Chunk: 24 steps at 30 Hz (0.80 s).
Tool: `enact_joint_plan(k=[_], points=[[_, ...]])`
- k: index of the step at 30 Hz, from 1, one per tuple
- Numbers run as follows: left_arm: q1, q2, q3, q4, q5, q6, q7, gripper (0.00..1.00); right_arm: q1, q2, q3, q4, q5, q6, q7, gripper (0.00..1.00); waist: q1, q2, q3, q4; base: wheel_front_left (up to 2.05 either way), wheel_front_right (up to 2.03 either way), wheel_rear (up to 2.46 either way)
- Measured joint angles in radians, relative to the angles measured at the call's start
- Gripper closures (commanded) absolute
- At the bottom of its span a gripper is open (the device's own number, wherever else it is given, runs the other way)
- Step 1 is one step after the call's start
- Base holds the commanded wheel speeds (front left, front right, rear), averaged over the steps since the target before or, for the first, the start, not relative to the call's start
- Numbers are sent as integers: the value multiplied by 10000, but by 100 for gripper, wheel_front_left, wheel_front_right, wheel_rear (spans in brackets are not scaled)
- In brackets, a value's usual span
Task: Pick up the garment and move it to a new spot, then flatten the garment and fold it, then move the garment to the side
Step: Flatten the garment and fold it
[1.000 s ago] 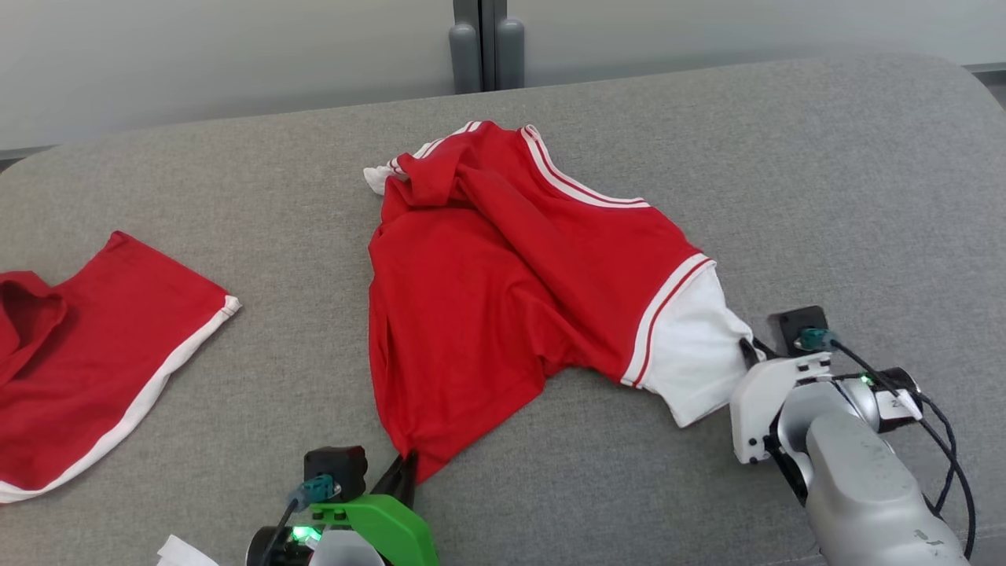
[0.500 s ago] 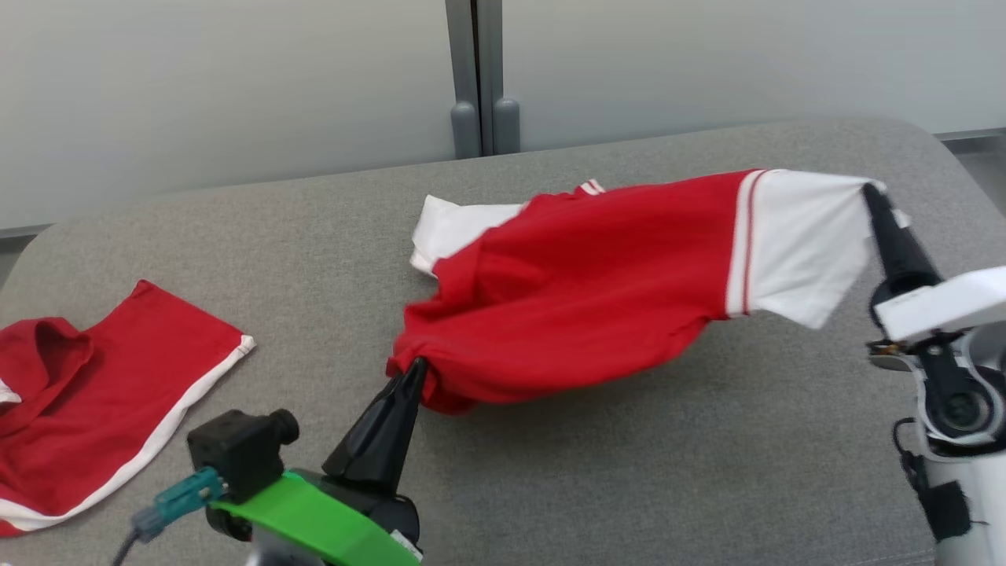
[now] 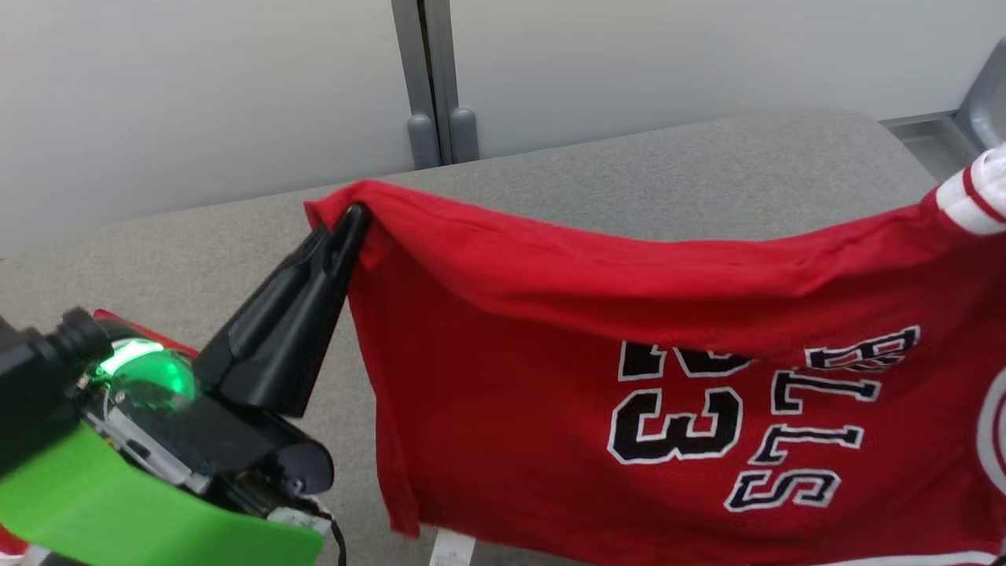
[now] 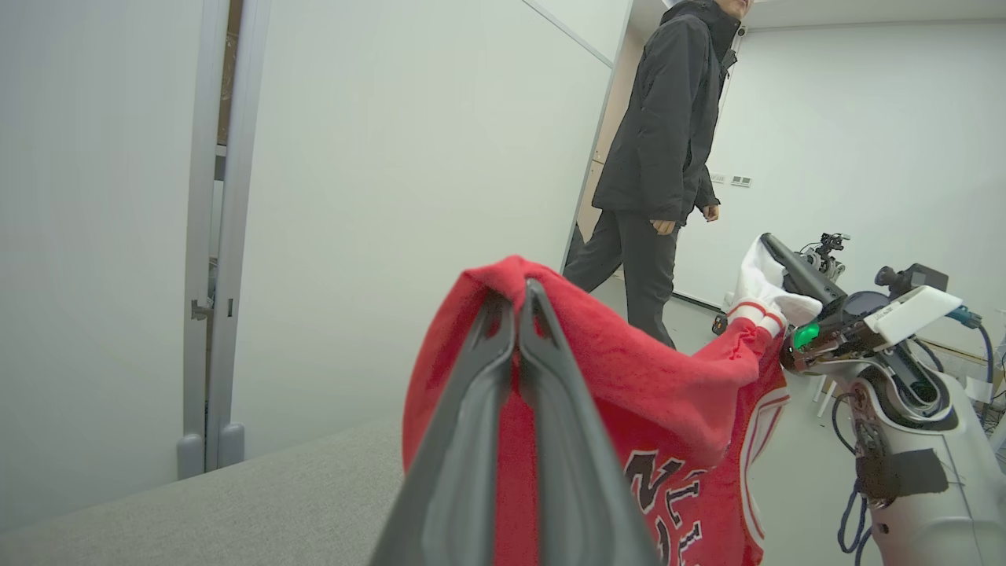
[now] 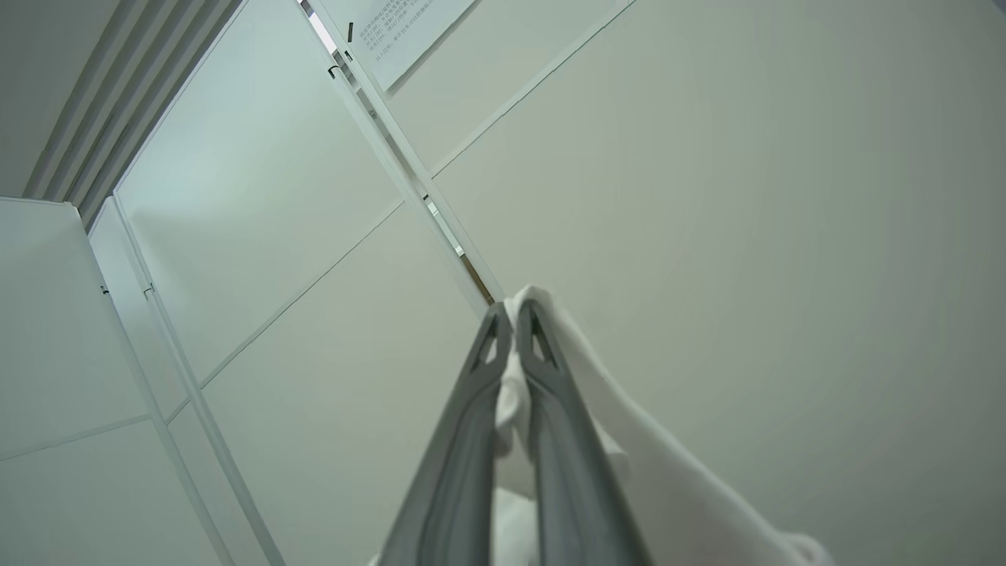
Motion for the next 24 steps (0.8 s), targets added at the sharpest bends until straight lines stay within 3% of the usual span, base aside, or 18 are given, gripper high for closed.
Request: enact_joint_plan(k=[6,9,13,19,24], points=[[-2142,416,79,857,71,54,1032,100,-1969,69,-36,188,-1058,0,1110,100,0,0,658,-202,0,0,0],[-3521,462,58,2153,278,-92,1204,100,-3120,73,295,1011,-1653,0,1183,100,0,0,1207,-291,0,0,0],[-5911,215,171,4468,533,-253,1012,100,-5151,82,761,3041,-2905,0,568,100,0,0,2142,-361,0,0,0],[-10198,-451,150,8510,1666,-573,-644,100,-9247,92,909,6636,-4558,0,-1262,100,1,0,3866,-285,0,0,0],[-12505,-932,-10,11060,2550,-936,-2871,100,-11720,84,746,8947,-4744,0,-2964,100,1,0,5162,-182,0,0,0]])
